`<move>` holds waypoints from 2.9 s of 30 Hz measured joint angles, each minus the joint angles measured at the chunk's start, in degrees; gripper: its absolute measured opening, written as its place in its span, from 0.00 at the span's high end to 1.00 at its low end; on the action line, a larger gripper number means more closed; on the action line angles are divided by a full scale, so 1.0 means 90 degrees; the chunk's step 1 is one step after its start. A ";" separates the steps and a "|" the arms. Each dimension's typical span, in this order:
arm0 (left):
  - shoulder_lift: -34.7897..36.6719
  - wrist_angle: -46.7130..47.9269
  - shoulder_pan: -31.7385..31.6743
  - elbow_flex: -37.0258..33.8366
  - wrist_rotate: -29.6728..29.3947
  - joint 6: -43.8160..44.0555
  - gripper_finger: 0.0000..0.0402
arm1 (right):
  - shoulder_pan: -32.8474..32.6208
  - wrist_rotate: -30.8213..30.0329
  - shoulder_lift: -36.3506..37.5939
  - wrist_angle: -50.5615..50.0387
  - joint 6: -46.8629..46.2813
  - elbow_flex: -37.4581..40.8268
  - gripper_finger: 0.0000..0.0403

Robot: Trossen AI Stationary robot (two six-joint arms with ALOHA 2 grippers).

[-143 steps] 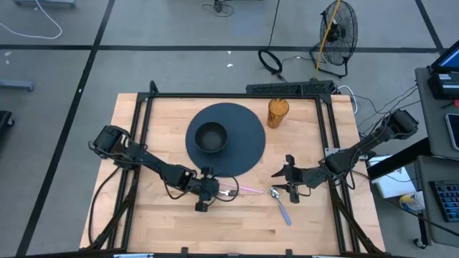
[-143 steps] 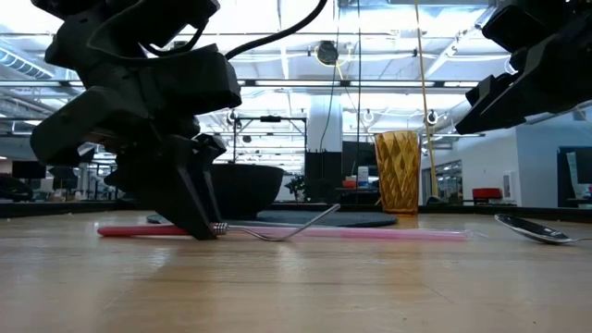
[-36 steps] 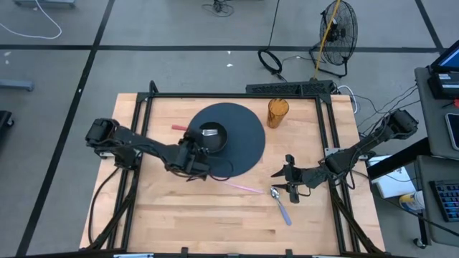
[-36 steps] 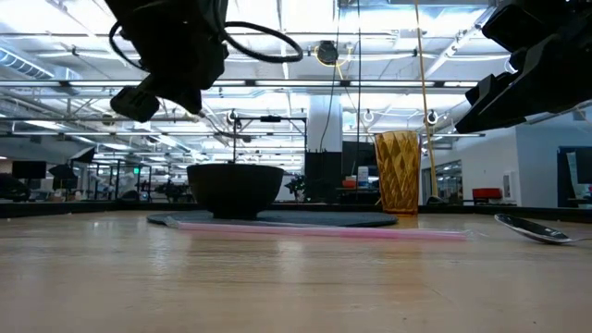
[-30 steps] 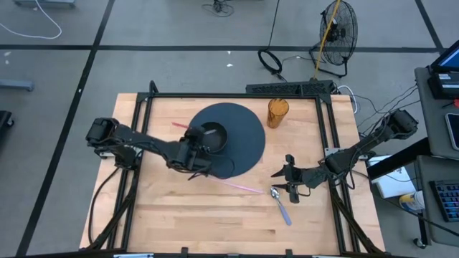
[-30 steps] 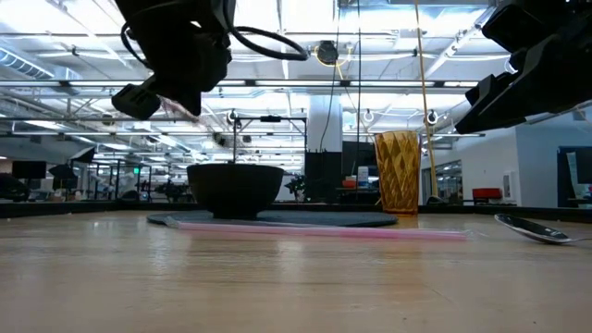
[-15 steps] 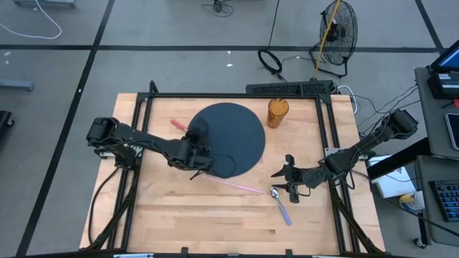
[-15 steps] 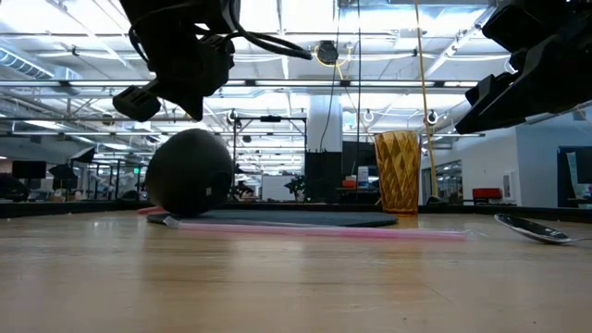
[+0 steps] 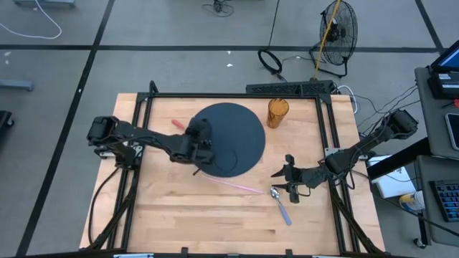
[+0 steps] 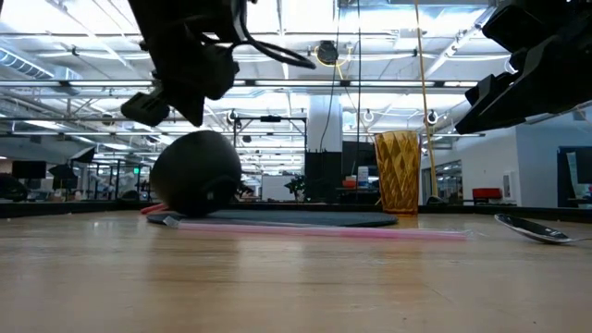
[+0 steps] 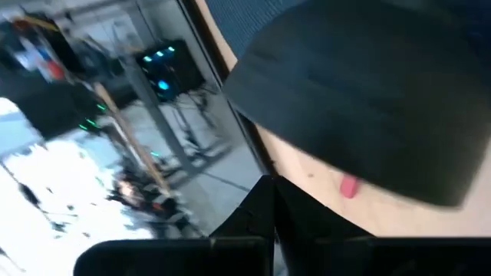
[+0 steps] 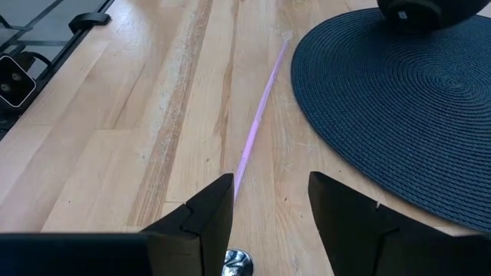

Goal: Pick & Place Utensil
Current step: Put the pink fork into the black bowl

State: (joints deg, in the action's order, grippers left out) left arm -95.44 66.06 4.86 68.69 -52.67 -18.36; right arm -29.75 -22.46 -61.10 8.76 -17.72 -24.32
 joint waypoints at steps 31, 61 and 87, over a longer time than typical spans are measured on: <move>0.0000 -0.2034 -0.0983 -0.0002 0.2639 -0.0786 0.97 | -0.0084 0.0019 0.0000 0.2421 0.0114 0.1372 0.59; 0.0000 -0.2364 -0.1113 -0.0002 0.3030 -0.0905 0.97 | -0.0084 0.0022 0.0005 0.2587 0.0163 0.1372 0.59; 0.2272 -0.1056 -0.1357 -0.0283 0.3193 0.0776 0.90 | -0.0082 0.0188 0.0157 0.2832 0.0276 0.1365 0.59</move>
State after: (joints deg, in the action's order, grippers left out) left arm -74.99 56.55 -7.35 66.14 -23.94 -11.37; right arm -30.48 -20.76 -59.69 34.25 -15.23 -12.03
